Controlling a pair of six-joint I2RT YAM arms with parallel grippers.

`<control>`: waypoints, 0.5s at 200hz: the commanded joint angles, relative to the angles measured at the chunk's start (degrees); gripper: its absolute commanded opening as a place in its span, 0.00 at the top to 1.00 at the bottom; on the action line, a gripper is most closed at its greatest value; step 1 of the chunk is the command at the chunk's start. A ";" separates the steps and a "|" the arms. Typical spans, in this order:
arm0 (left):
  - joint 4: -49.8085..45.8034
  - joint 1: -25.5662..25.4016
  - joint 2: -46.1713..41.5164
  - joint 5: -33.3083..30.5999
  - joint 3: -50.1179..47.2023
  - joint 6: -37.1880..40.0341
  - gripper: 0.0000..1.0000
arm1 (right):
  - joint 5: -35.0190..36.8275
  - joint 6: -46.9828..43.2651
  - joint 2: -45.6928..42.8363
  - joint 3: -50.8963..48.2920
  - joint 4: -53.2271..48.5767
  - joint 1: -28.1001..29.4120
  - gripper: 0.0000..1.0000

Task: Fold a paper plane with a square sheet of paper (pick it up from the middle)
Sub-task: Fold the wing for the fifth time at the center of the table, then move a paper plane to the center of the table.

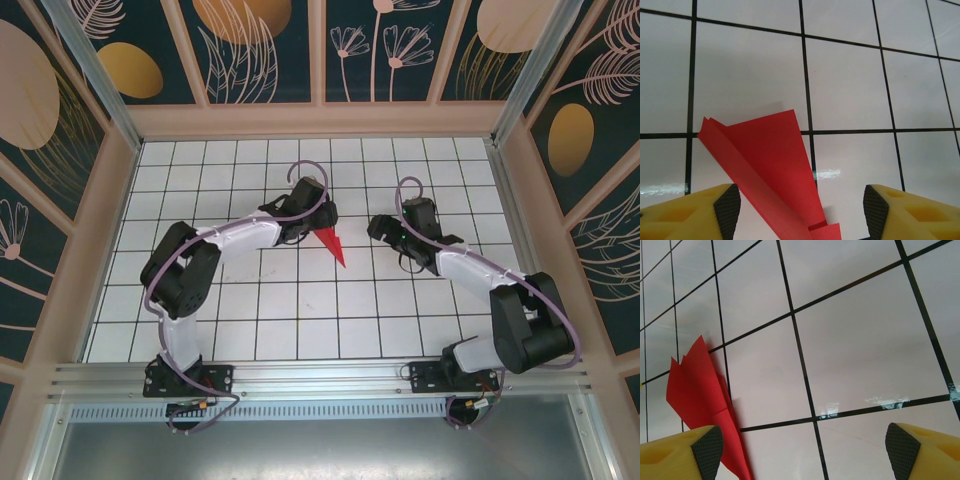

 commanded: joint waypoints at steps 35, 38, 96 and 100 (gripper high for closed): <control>-2.87 0.41 2.61 2.05 0.61 -6.81 0.45 | 1.44 1.01 -1.85 -0.62 -0.07 -1.04 0.13; -2.83 0.36 2.55 2.02 0.46 -6.94 0.47 | 1.44 0.95 -1.86 -0.54 -0.10 -1.06 0.13; -1.36 0.35 1.06 3.22 -2.49 -8.35 0.63 | 1.70 1.45 -1.17 0.39 -0.82 -1.19 0.13; -1.18 0.41 0.98 3.20 -2.76 -8.41 0.63 | 1.69 1.51 -1.09 0.44 -0.86 -1.17 0.13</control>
